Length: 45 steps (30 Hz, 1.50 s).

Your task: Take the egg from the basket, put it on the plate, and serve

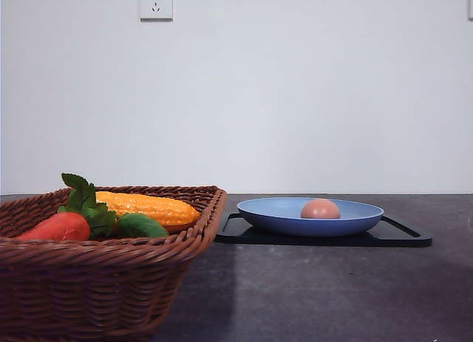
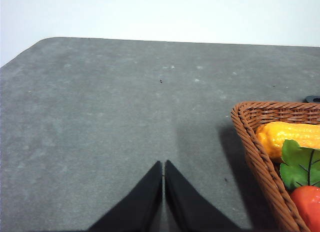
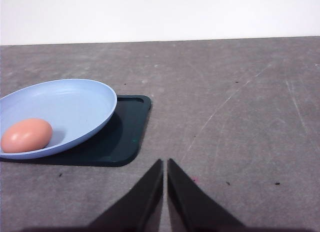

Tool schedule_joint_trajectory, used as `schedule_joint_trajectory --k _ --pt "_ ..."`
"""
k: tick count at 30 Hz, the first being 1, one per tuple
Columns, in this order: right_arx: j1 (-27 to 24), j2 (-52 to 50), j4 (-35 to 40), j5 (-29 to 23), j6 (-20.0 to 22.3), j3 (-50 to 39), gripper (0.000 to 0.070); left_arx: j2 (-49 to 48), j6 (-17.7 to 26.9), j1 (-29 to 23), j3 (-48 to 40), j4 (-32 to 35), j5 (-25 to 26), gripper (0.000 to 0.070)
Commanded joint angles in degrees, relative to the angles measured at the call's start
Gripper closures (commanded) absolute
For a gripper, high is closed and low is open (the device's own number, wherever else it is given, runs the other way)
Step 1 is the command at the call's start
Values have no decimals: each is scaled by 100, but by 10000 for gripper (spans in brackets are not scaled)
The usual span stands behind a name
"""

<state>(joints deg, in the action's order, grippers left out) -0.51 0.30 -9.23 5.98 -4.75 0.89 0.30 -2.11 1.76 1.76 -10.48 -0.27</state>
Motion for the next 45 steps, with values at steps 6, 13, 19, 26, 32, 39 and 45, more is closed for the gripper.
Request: schedule_joint_trajectory --k 6,13,19,26,32,39,45 --pt "0 -9 33 -11 -55 -37 700 -13 -9 -4 -160 -18 4 700" --pt "0 -9 33 -11 -55 -37 700 -13 -9 -4 -160 -18 2 700" --pt "0 -9 33 -11 -55 -37 700 -13 -9 -4 -160 -18 2 700" --pt "0 -9 33 -11 -55 -37 700 -13 -9 -4 -160 -18 2 700" --pt "0 -9 33 -11 -53 -37 700 -13 -9 -4 -160 -18 2 700" --pt "0 -9 33 -11 -55 -37 700 -13 -9 -4 -160 -18 2 700" --pt "0 -9 33 -11 -55 -37 700 -13 -9 -4 -160 -18 2 700"
